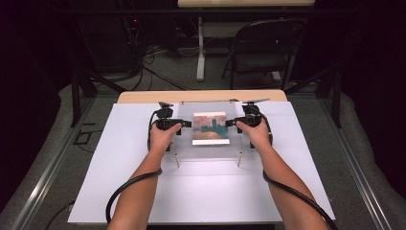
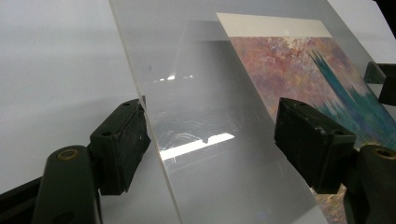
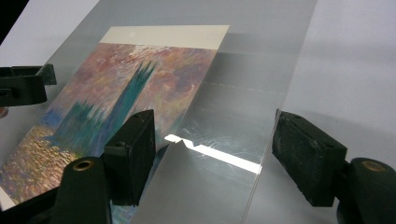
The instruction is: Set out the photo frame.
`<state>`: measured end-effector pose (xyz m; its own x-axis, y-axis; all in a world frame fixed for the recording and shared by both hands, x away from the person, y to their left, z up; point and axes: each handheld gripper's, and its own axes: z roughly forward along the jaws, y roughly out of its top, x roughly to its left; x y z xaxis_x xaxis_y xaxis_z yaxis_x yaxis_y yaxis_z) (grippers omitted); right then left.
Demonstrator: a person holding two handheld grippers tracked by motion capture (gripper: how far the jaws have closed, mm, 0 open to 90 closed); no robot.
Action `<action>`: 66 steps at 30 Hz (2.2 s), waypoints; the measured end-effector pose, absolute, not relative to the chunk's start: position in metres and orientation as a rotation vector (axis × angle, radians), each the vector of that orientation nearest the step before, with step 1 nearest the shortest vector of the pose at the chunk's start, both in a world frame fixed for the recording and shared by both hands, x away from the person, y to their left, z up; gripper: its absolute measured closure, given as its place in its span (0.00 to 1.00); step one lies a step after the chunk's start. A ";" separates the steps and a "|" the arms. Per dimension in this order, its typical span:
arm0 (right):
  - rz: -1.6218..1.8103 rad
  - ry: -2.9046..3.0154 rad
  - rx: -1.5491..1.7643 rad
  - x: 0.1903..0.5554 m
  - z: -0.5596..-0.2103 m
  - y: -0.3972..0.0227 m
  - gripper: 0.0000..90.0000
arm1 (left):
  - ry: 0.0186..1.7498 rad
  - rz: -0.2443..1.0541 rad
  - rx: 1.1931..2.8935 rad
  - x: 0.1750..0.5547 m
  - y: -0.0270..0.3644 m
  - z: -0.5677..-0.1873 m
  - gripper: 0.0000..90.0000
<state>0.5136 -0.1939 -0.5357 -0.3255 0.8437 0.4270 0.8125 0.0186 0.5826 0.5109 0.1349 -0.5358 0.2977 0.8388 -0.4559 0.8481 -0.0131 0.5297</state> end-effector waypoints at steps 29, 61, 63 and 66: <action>1.212 2.223 1.823 0.514 -0.533 -0.194 0.36 | 1.540 -0.063 1.807 0.513 0.142 -0.531 0.40; 1.225 2.185 1.668 0.492 -0.504 -0.194 0.41 | 1.459 -0.001 1.802 0.495 0.151 -0.501 0.52; 1.219 2.190 1.641 0.489 -0.499 -0.193 0.42 | 1.447 0.005 1.801 0.491 0.153 -0.496 0.54; 1.215 2.188 1.590 0.482 -0.491 -0.193 0.43 | 1.422 0.023 1.806 0.484 0.155 -0.489 0.56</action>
